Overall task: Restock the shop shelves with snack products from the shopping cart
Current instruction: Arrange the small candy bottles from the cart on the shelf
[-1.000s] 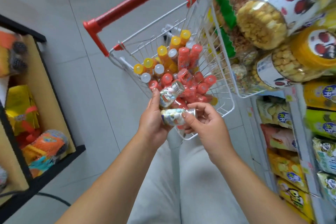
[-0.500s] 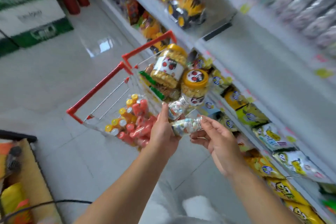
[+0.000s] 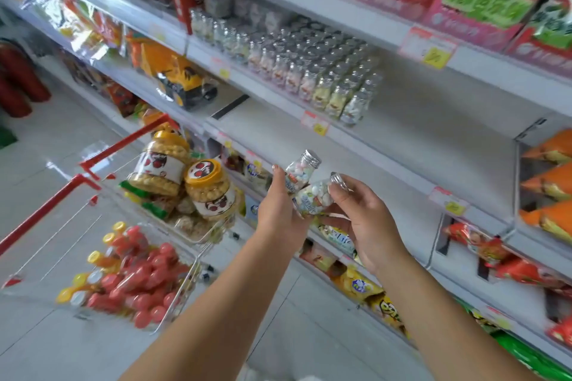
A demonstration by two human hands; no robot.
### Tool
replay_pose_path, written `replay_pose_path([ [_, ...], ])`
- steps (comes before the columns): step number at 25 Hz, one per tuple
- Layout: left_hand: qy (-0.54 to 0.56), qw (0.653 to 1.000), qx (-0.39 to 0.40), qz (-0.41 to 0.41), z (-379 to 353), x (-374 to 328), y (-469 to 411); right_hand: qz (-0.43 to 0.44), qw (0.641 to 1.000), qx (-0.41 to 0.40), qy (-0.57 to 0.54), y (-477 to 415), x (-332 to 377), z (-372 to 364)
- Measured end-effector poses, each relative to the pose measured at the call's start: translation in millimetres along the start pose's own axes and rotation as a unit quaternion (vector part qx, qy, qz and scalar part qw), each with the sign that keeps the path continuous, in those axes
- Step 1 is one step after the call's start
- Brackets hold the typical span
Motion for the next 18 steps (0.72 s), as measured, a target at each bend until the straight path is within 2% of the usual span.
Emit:
replay_pose_path([
  [4,-0.008,1.0,0.01,0.013,-44,10,-15,0.076,0.994,-0.072,0.033,-27,32,57],
  [8,-0.019,1.0,0.012,0.015,-57,-16,-42,0.177,0.951,-0.169,0.191,-94,54,106],
  [12,-0.037,0.998,0.036,0.031,-66,-44,-63,0.144,0.909,-0.182,0.346,-171,47,125],
  [15,-0.04,0.998,0.037,0.041,-69,-57,-79,0.11,0.888,-0.151,0.421,-203,45,121],
  [17,-0.049,0.996,0.052,0.052,-72,-61,-88,0.094,0.892,-0.145,0.418,-214,45,120],
  [18,-0.056,0.995,0.058,0.058,-74,-62,-93,0.085,0.906,-0.154,0.384,-217,43,122],
])
Point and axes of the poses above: each hand's wrist, its own y-axis away from the middle knuckle, its own z-axis out of the back of the hand, x = y × z, the point moved 3 cm from there along -y, towards the middle knuckle, and after that the axes turned 10 degrees about z, right-handed, at the moved point
